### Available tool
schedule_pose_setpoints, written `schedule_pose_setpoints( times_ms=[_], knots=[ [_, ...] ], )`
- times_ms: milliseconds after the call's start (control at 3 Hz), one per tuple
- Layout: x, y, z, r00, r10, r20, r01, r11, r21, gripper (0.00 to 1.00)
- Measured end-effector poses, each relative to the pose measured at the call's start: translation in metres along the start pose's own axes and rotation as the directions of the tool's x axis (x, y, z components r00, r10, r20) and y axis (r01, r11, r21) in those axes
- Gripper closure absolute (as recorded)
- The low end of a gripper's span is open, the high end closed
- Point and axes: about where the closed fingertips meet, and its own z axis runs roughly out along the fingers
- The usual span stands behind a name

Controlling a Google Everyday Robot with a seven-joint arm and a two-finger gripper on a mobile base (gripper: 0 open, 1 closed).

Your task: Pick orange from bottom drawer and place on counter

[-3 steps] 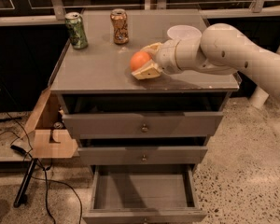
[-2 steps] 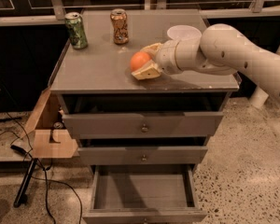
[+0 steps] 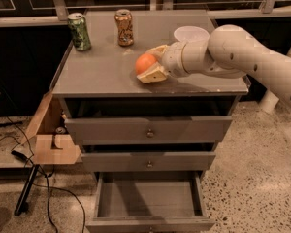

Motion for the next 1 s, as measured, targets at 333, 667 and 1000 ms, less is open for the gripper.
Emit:
schedule_pose_setpoints(
  times_ms=[333,667,1000],
  knots=[
    [0.0000,0.0000,0.0000,1.000,0.000,0.000,0.000,1.0000,0.000,0.36],
    [0.0000,0.0000,0.0000,1.000,0.000,0.000,0.000,1.0000,0.000,0.12],
    [-0.0001,0.0002,0.0002,1.000,0.000,0.000,0.000,1.0000,0.000,0.00]
  ],
)
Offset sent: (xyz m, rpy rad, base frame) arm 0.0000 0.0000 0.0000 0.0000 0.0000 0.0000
